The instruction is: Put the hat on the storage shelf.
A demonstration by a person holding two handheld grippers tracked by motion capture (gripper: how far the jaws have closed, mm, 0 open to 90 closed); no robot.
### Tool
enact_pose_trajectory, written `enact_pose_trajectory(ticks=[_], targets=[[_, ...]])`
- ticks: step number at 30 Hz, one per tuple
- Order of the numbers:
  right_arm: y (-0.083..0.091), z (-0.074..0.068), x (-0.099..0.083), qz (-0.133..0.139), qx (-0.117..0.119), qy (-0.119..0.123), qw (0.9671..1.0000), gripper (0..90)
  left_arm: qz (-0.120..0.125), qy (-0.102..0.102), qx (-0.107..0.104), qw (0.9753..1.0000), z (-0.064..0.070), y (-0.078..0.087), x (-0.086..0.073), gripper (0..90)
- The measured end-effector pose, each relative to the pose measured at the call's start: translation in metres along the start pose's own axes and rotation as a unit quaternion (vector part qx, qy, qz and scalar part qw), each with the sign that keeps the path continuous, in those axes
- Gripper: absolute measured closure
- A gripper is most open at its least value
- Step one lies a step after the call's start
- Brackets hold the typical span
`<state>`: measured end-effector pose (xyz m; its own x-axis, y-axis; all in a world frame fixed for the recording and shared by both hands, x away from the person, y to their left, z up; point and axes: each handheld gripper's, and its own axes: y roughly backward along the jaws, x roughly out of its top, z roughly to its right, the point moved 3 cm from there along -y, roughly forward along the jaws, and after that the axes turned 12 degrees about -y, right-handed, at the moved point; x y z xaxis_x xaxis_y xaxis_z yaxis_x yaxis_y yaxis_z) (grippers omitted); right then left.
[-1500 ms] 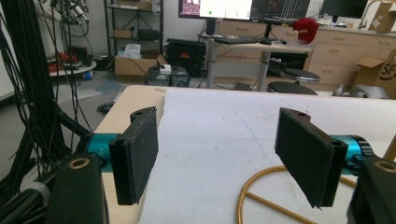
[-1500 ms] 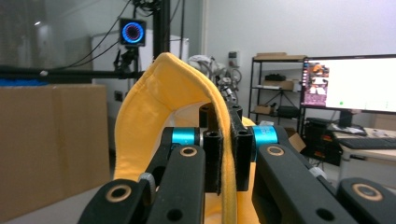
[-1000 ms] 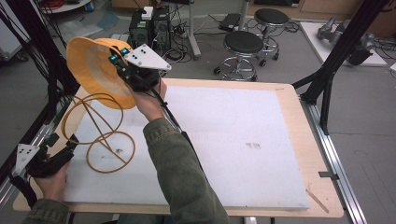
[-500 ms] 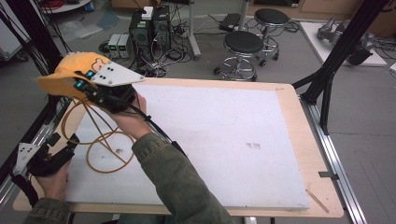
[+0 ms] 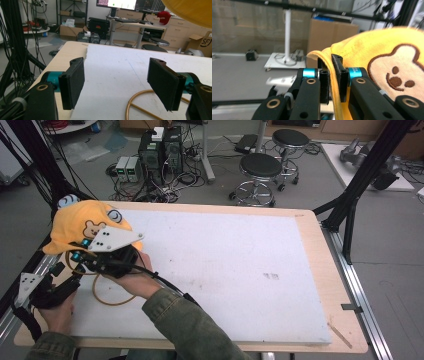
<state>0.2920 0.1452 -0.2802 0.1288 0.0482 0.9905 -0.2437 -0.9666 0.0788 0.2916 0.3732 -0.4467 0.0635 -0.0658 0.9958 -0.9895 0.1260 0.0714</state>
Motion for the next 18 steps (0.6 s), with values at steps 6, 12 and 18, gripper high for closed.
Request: enact_pose_trajectory(ticks=[6, 12, 18], targets=[[-0.006, -0.004, -0.025, -0.035, 0.011, -0.015, 0.9992, 84.2, -0.001, 0.001, 0.001, 1.0, 0.0, 0.0, 0.0, 30.5], [-0.014, -0.004, -0.048, -0.067, 0.008, -0.03, 0.9973, 83.3, -0.001, 0.002, 0.0, 1.0, 0.0, -0.001, 0.0, 30.4], [-0.014, -0.005, -0.052, -0.07, 0.008, -0.033, 0.997, 81.1, -0.002, 0.003, -0.001, 1.0, 0.0, -0.002, 0.0, 30.4]])
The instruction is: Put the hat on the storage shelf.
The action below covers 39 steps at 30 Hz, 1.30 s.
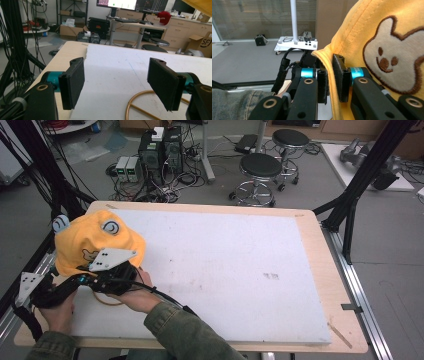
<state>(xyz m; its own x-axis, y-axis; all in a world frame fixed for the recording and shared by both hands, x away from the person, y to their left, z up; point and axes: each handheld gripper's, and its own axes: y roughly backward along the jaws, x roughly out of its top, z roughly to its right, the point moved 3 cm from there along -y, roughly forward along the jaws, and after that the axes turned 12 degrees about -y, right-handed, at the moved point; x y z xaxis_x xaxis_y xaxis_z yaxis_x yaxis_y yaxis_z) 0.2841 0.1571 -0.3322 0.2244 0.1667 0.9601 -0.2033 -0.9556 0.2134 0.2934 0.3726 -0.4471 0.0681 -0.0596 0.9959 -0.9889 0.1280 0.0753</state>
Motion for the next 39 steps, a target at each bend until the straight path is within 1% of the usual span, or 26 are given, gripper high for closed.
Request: enact_pose_trajectory(ticks=[3, 5, 7, 8, 9, 10, 13, 14, 18, 21, 23, 25, 26, 27, 29, 30, 31, 33, 35, 38, 39], targets=[[0.0, -0.001, 0.0, -0.003, -0.003, 0.003, 1.0, 78.4, -0.001, -0.001, 0.0, 1.0, 0.0, 0.0, 0.0, 30.4], [0.0, -0.001, 0.0, -0.003, -0.004, 0.004, 1.0, 74.2, -0.001, 0.0, 0.0, 1.0, 0.0, 0.0, 0.0, 30.4], [0.0, -0.002, -0.001, -0.006, -0.004, 0.005, 1.0, 66.3, 0.0, 0.0, 0.0, 1.0, 0.0, 0.0, 0.0, 30.4], [-0.001, -0.004, -0.001, -0.007, -0.002, 0.007, 1.0, 55.5, 0.0, 0.0, 0.0, 1.0, 0.0, 0.0, 0.0, 30.5], [-0.001, -0.007, -0.001, -0.006, 0.0, 0.005, 1.0, 48.5, -0.001, 0.0, 0.0, 1.0, 0.0, 0.0, 0.0, 30.4], [-0.002, -0.009, -0.002, -0.007, 0.0, 0.009, 0.9999, 46.1, -0.001, 0.001, -0.001, 1.0, 0.0, 0.0, 0.0, 30.4], [-0.003, -0.016, -0.004, -0.019, 0.017, 0.023, 0.9994, 38.7, 0.0, 0.002, -0.001, 1.0, 0.0, 0.0, 0.0, 30.4], [-0.003, -0.018, -0.003, -0.019, 0.023, 0.025, 0.9993, 37.7, 0.0, 0.002, -0.001, 1.0, 0.0, 0.0, 0.0, 30.4], [-0.001, -0.021, -0.002, -0.015, 0.03, 0.022, 0.9992, 37.0, 0.0, 0.003, 0.0, 1.0, -0.001, 0.0, 0.0, 30.4], [0.002, -0.025, 0.005, -0.005, 0.035, 0.024, 0.9991, 36.8, 0.0, 0.004, 0.001, 1.0, -0.001, 0.0, 0.0, 30.4], [0.004, -0.028, 0.01, 0.009, 0.037, 0.026, 0.9989, 36.1, 0.001, 0.004, 0.001, 1.0, -0.001, 0.0, 0.0, 30.4], [0.005, -0.029, 0.011, 0.012, 0.036, 0.028, 0.9989, 35.7, 0.0, 0.003, 0.001, 1.0, -0.001, 0.001, 0.0, 30.4], [0.009, -0.031, 0.015, 0.025, 0.028, 0.036, 0.9987, 33.3, 0.0, 0.004, 0.001, 1.0, -0.001, 0.001, 0.0, 30.4], [0.011, -0.031, 0.017, 0.03, 0.025, 0.038, 0.9985, 31.8, 0.0, 0.005, 0.001, 1.0, -0.001, 0.001, 0.0, 30.4], [0.016, -0.029, 0.02, 0.041, 0.008, 0.043, 0.9982, 27.8, 0.0, 0.004, 0.001, 1.0, -0.001, 0.001, 0.0, 30.4], [0.016, -0.029, 0.02, 0.041, 0.008, 0.043, 0.9982, 27.8, 0.0, 0.004, 0.001, 1.0, -0.001, 0.001, 0.0, 30.4], [0.021, -0.025, 0.024, 0.05, -0.009, 0.041, 0.9979, 24.2, 0.0, 0.005, 0.0, 1.0, -0.001, 0.001, 0.0, 30.4], [0.026, -0.023, 0.026, 0.059, -0.018, 0.036, 0.9975, 21.4, 0.0, 0.004, 0.0, 1.0, -0.001, 0.0, 0.0, 30.4], [0.033, -0.02, 0.03, 0.071, -0.028, 0.036, 0.9964, 20.2, 0.0, 0.004, 0.0, 1.0, -0.001, 0.0, 0.0, 30.4], [0.046, -0.016, 0.037, 0.09, -0.043, 0.029, 0.9946, 18.3, 0.0, 0.004, 0.001, 1.0, -0.001, 0.0, 0.0, 30.4], [0.049, -0.015, 0.038, 0.093, -0.045, 0.028, 0.9943, 17.5, -0.001, 0.005, 0.001, 1.0, -0.001, 0.001, 0.0, 30.4]])
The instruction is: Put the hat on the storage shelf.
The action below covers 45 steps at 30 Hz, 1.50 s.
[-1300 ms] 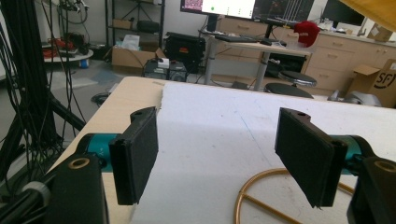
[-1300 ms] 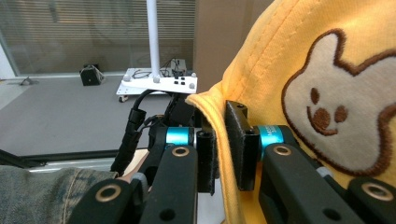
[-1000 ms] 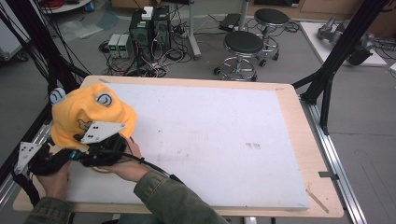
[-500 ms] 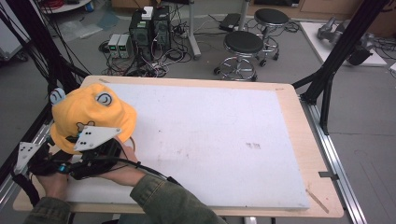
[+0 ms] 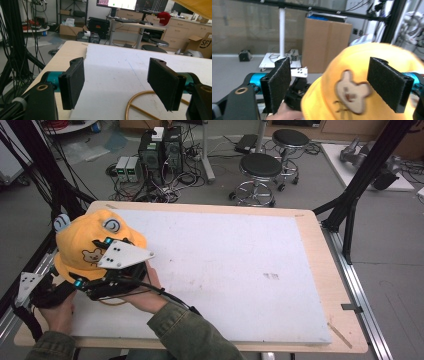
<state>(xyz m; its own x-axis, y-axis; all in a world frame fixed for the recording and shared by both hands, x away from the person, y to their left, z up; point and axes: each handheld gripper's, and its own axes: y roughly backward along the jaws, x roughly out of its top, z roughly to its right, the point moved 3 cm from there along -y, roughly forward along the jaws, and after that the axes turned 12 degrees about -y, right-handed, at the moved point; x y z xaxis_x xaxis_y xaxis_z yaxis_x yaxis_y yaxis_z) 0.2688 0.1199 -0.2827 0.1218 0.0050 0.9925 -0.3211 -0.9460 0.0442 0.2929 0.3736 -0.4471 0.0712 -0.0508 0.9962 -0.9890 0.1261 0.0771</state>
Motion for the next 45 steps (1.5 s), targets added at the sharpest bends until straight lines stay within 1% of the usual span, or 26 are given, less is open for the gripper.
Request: enact_pose_trajectory(ticks=[3, 6, 11, 14, 16, 17, 18, 22, 25, 30, 34, 35, 39, 41, 45], targets=[[0.012, 0.006, 0.006, 0.01, -0.012, 0.007, 0.9999, 14.4, 0.001, 0.0, 0.0, 1.0, 0.0, 0.0, 0.0, 30.4], [0.026, 0.013, 0.011, 0.024, -0.03, 0.004, 0.9993, 14.4, 0.0, 0.0, 0.0, 1.0, 0.001, 0.0, 0.0, 30.4], [0.054, 0.026, 0.019, 0.044, -0.063, 0.003, 0.997, 14.4, -0.001, -0.003, 0.0, 1.0, 0.001, 0.0, 0.0, 30.4], [0.074, 0.035, 0.023, 0.059, -0.085, 0.002, 0.9946, 14.4, -0.001, -0.003, 0.0, 1.0, 0.001, 0.0, 0.0, 30.4], [0.086, 0.04, 0.025, 0.066, -0.095, -0.004, 0.9932, 14.4, 0.0, -0.003, 0.001, 1.0, 0.001, 0.0, 0.0, 30.4], [0.086, 0.04, 0.025, 0.066, -0.095, -0.004, 0.9932, 14.4, 0.0, -0.003, 0.001, 1.0, 0.001, 0.0, 0.0, 30.4], [0.098, 0.046, 0.027, 0.074, -0.109, -0.008, 0.9912, 14.4, -0.001, -0.004, 0.001, 1.0, 0.002, 0.0, 0.0, 30.4], [0.121, 0.056, 0.028, 0.086, -0.132, -0.014, 0.9874, 14.4, -0.002, -0.005, 0.003, 1.0, 0.002, 0.002, -0.001, 30.4], [0.137, 0.064, 0.027, 0.089, -0.153, -0.017, 0.9841, 13.7, -0.002, -0.008, 0.006, 0.9999, 0.002, 0.004, -0.001, 30.4], [0.169, 0.077, 0.024, 0.097, -0.193, -0.021, 0.9762, 13.3, -0.002, -0.007, 0.011, 0.9999, 0.001, 0.005, -0.001, 30.4], [0.198, 0.087, 0.021, 0.103, -0.227, -0.024, 0.968, 13.0, -0.003, -0.006, 0.012, 0.9999, 0.0, 0.006, -0.001, 30.4], [0.206, 0.09, 0.019, 0.105, -0.239, -0.021, 0.9651, 12.9, -0.002, -0.006, 0.013, 0.9999, 0.0, 0.006, -0.001, 30.4], [0.236, 0.101, 0.011, 0.106, -0.278, -0.031, 0.9543, 13.0, -0.003, -0.005, 0.013, 0.9999, 0.001, 0.006, -0.001, 30.4], [0.25, 0.105, 0.008, 0.106, -0.291, -0.035, 0.95, 13.0, -0.002, -0.002, 0.012, 0.9999, 0.002, 0.006, -0.001, 30.4], [0.272, 0.11, 0.003, 0.099, -0.327, -0.025, 0.9393, 13.0, -0.003, -0.001, 0.009, 1.0, 0.004, 0.004, 0.0, 30.4]])
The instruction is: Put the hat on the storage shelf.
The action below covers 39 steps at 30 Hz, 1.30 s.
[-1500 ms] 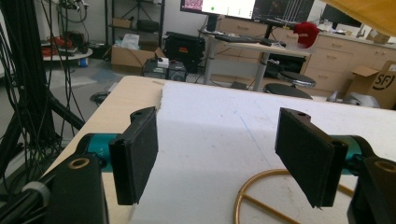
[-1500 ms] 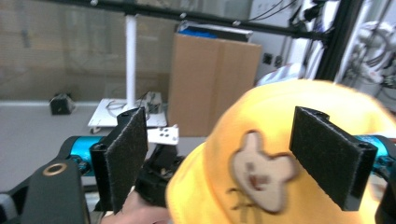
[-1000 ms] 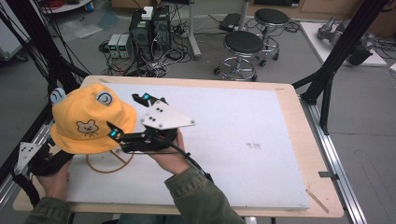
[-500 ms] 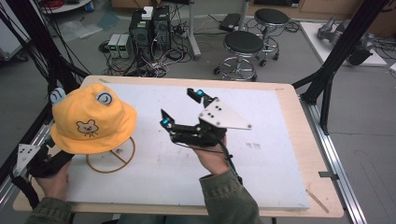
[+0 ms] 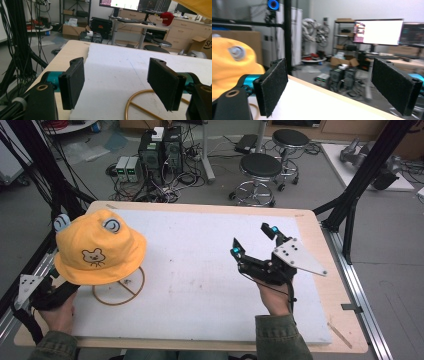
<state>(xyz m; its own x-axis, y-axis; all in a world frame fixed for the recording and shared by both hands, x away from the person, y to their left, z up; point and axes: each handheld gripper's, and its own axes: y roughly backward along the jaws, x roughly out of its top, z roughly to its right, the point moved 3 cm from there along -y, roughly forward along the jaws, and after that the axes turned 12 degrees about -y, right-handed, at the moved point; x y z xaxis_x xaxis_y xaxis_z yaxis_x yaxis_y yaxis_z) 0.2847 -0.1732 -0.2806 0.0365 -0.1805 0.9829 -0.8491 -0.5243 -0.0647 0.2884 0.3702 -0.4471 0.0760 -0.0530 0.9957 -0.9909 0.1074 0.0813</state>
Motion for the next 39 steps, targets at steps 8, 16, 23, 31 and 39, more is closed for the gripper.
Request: enact_pose_trajectory(ticks=[8, 16, 23, 31, 39], targets=[[0.031, 0.029, -0.004, -0.003, -0.051, 0.004, 0.9987, 12.9, -0.001, 0.0, -0.006, 1.0, 0.004, -0.004, 0.0, 30.4], [0.056, 0.062, -0.015, -0.016, -0.104, 0.005, 0.9945, 12.9, 0.0, 0.003, 0.002, 1.0, 0.0, 0.0, 0.0, 30.4], [0.07, 0.084, -0.031, -0.036, -0.14, -0.003, 0.9895, 12.8, -0.001, 0.004, 0.004, 1.0, 0.0, 0.0, -0.001, 30.4], [0.08, 0.104, -0.058, -0.043, -0.173, -0.051, 0.9826, 12.4, 0.0, 0.008, 0.005, 1.0, -0.001, 0.001, -0.001, 30.4], [0.084, 0.114, -0.084, -0.031, -0.21, -0.051, 0.976, 12.5, -0.002, 0.011, 0.005, 0.9999, -0.001, 0.001, -0.001, 30.4]])
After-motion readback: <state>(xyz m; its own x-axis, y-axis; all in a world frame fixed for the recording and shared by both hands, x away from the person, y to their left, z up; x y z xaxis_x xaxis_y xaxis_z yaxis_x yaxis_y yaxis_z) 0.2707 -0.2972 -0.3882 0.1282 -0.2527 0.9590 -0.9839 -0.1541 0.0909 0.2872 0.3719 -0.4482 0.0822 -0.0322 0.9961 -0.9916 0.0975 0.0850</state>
